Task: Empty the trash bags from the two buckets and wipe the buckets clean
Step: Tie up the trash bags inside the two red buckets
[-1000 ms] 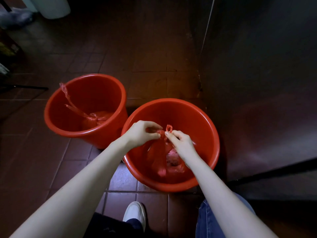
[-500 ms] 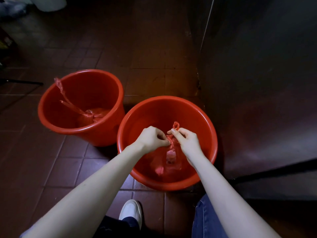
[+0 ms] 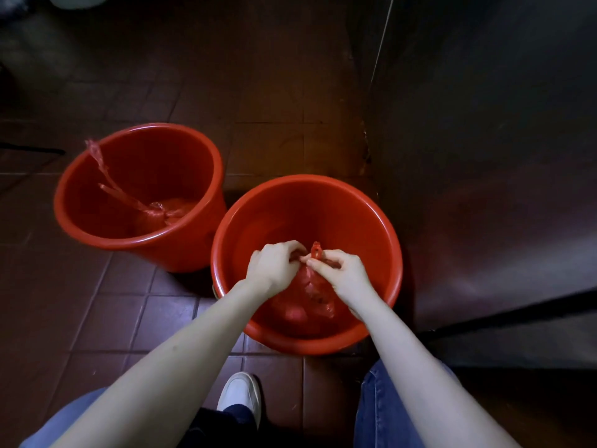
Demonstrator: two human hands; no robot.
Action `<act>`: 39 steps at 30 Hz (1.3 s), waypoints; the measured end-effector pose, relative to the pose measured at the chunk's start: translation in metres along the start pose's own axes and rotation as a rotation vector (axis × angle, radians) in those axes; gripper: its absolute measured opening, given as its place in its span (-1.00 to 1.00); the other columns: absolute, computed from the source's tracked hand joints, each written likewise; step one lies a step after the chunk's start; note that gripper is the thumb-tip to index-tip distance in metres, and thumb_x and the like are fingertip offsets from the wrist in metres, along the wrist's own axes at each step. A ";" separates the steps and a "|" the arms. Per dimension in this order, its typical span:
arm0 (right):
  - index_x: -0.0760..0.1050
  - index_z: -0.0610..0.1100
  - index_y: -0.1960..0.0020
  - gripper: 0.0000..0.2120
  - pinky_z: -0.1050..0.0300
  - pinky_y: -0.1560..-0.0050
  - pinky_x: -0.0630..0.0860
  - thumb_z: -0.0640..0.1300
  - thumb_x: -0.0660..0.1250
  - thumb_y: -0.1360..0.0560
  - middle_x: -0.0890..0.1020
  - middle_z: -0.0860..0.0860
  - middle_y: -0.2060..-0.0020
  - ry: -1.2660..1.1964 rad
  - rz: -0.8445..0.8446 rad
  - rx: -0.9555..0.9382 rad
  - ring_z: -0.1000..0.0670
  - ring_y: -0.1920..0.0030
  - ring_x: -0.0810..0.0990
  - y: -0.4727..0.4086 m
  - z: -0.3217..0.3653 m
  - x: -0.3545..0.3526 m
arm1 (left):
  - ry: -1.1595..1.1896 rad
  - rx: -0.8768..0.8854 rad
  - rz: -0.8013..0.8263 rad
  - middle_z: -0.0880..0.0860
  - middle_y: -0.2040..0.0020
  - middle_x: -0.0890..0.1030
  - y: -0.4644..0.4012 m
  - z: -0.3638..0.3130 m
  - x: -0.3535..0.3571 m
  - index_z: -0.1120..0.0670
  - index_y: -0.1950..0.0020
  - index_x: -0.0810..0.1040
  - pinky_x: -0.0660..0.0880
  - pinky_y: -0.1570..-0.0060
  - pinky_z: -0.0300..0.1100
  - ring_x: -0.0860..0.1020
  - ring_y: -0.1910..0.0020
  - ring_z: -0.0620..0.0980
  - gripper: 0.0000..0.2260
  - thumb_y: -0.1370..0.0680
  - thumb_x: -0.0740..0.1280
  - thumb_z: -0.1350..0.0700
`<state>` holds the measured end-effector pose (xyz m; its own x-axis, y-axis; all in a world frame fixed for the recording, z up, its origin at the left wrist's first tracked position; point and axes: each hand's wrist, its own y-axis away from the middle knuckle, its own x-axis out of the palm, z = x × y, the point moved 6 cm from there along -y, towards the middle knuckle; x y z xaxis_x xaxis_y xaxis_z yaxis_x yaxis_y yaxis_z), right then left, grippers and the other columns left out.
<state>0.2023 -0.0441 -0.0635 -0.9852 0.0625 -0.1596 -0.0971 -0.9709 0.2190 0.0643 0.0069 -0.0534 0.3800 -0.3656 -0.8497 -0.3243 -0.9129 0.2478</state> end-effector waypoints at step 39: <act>0.53 -0.05 0.36 -0.63 0.10 0.20 0.46 -0.06 0.24 -0.61 0.60 -0.06 0.37 0.280 -0.185 -0.089 0.02 0.45 0.53 -0.008 0.044 -0.059 | 0.664 -0.380 -0.582 -0.01 0.22 0.65 0.022 0.103 -0.128 -0.05 0.14 0.63 0.53 0.04 -0.15 0.59 0.19 -0.04 -0.85 -0.47 0.42 0.22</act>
<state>0.2553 -0.0297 -0.0134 -0.8737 0.1857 -0.4496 -0.2459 -0.9661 0.0788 -0.0805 0.0528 0.0131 0.8434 0.2422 -0.4795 0.3285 -0.9388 0.1035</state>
